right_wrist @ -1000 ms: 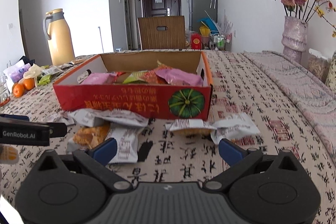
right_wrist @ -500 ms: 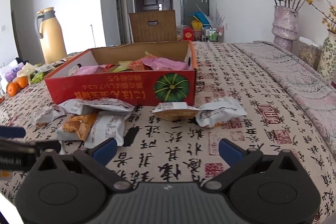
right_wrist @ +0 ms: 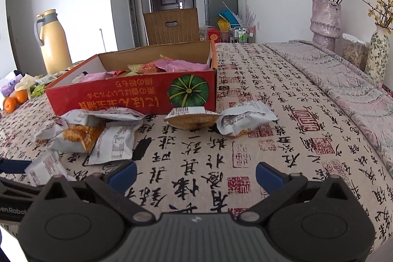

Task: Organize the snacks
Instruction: 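Grasp a white biscuit packet with the left tool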

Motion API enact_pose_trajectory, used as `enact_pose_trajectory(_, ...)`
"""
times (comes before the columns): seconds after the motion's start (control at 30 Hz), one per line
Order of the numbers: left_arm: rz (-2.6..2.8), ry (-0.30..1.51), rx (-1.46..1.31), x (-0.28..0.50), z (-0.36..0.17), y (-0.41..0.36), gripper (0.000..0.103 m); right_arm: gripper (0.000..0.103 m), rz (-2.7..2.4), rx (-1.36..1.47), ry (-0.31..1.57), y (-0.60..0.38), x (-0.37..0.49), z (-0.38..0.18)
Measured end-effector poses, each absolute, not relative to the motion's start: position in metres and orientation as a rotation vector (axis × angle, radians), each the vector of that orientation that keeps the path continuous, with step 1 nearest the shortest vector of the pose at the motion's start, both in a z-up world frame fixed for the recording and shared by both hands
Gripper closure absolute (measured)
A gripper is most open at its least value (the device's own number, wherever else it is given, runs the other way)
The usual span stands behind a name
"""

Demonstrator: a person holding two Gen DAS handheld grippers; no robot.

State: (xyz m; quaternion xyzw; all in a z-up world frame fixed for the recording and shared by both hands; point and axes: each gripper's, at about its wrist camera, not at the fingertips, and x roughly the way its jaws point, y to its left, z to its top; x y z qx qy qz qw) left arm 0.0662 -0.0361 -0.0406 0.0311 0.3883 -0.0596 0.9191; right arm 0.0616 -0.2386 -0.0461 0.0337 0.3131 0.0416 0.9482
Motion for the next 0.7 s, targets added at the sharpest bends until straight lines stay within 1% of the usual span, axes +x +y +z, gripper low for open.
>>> enact_pose_trajectory(0.27, -0.122, 0.783, 0.059, 0.0677, -0.0435, -0.0343, 0.000, 0.000, 0.087, 0.070, 0.649, -0.2381, 0.0628, -0.0508)
enact_pose_trajectory(0.37, -0.128, 0.775, 0.057, 0.0671, -0.0432, -0.0345, 0.004, 0.000, 0.088, 0.069, 0.655, -0.2370, 0.0637, -0.0522)
enact_pose_trajectory(0.47, -0.131, 0.767, 0.053, 0.0663, -0.0423, -0.0336, 0.011, 0.000, 0.090, 0.068, 0.658, -0.2356, 0.0642, -0.0536)
enact_pose_trajectory(0.63, -0.135, 0.752, 0.051, 0.0635, -0.0401, -0.0327, 0.029, 0.000, 0.092, 0.066, 0.659, -0.2345, 0.0636, -0.0540)
enact_pose_trajectory(0.7, -0.132, 0.748, 0.048, 0.0626, -0.0393, -0.0319, 0.033, 0.000, 0.094, 0.064, 0.659, -0.2331, 0.0628, -0.0540)
